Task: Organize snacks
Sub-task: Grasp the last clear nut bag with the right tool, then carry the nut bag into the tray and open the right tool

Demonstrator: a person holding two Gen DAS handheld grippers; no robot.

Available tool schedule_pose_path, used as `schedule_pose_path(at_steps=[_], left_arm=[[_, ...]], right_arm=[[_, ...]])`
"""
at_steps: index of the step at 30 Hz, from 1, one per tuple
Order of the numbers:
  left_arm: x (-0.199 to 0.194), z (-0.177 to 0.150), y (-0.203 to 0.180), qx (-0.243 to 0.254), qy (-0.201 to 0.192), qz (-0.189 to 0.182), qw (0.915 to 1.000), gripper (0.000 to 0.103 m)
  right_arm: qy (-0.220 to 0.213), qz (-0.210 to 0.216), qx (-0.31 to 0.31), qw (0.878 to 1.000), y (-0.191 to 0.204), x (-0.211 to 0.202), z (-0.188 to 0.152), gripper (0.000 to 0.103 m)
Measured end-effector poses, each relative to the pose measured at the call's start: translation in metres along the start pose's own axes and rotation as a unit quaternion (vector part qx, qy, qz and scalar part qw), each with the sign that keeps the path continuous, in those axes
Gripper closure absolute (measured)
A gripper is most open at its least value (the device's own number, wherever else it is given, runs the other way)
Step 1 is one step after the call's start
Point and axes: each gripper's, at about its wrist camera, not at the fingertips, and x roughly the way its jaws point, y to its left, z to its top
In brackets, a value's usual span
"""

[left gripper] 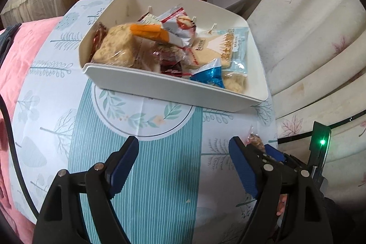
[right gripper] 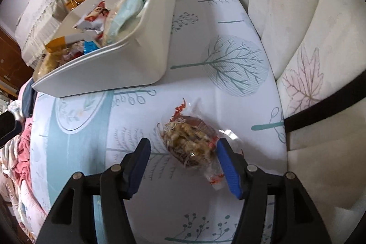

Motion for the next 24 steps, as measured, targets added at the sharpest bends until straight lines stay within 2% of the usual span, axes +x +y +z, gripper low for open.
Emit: schedule_pose_path(at_steps=[6,7,9,14,17,21,24], left_arm=[[0.0,-0.007,0.005,-0.01,0.008,0.014,0.9998,0.023],[0.0,-0.009,0.005,-0.01,0.009,0.018,0.9998,0.023],[0.0,-0.01,0.004,-0.009,0.01,0.024,0.9996,0.023],[0.002,-0.013,0.005,-0.016,0.016,0.041,0.9989,0.023],[0.003,-0.015,0.005,-0.02,0.025,0.065,0.9974,0.023],[0.002,-0.017,0.006,-0.025,0.032,0.077,0.9962,0.023],[-0.002,-0.018,0.004,-0.024,0.033,0.081,0.9959,0.023]], right_arm=[[0.009,-0.018,0.013,1.0,-0.004,0.011,0.004,0.043],[0.01,-0.02,0.014,1.0,-0.005,0.012,0.004,0.046],[0.006,-0.015,0.018,1.0,-0.006,0.013,0.005,0.051],[0.011,-0.015,0.007,1.0,-0.004,0.013,0.005,0.051],[0.02,-0.01,0.016,1.0,-0.005,0.013,0.006,0.051],[0.016,0.001,0.032,0.999,-0.009,0.002,0.013,0.051],[-0.005,0.008,0.03,1.0,-0.004,-0.017,0.023,0.051]])
